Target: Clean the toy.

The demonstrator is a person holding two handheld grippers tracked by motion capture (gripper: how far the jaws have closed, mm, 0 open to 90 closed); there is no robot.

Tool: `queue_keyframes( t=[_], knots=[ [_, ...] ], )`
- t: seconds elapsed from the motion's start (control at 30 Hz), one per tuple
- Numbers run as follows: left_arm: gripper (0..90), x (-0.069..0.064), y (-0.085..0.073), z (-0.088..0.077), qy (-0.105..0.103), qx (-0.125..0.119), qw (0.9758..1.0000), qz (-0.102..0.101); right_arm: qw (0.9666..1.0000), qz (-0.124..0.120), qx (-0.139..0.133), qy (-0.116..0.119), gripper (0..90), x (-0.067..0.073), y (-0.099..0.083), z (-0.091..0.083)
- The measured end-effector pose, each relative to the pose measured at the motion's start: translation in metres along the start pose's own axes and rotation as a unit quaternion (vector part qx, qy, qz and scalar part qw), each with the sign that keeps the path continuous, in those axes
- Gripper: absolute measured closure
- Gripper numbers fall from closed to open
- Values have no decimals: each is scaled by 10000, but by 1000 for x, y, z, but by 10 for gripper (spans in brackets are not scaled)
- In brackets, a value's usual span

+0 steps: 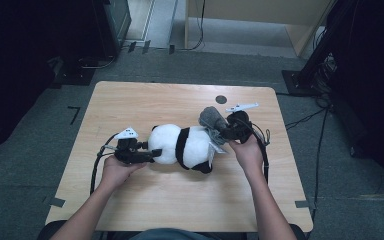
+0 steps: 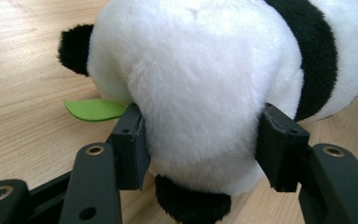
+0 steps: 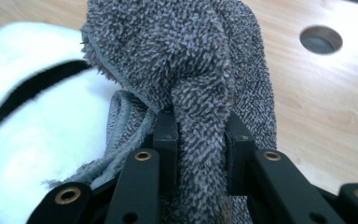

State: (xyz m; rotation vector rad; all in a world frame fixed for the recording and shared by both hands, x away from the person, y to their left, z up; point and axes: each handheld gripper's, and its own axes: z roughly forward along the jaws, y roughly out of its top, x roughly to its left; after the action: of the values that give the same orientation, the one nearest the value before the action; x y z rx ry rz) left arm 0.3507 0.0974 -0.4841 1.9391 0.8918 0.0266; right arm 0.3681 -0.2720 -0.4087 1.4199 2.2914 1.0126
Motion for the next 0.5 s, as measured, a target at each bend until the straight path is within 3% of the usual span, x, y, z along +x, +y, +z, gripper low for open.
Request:
queue_keyframes(
  t=[0.13,0.2,0.37,0.5],
  knots=[
    [428,0,0,0,-7,6,10000,-14,9997,44,202,-148,736,-7,-6,3],
    [426,0,0,0,-7,6,10000,-19,9997,89,153,-143,737,-10,-8,1],
    [424,0,0,0,-3,-2,10000,1,9998,70,-123,-130,744,-7,3,-15],
    [422,0,0,-1,-4,-6,10000,-5,9992,-85,-390,31,740,8,23,-26]
  ],
)
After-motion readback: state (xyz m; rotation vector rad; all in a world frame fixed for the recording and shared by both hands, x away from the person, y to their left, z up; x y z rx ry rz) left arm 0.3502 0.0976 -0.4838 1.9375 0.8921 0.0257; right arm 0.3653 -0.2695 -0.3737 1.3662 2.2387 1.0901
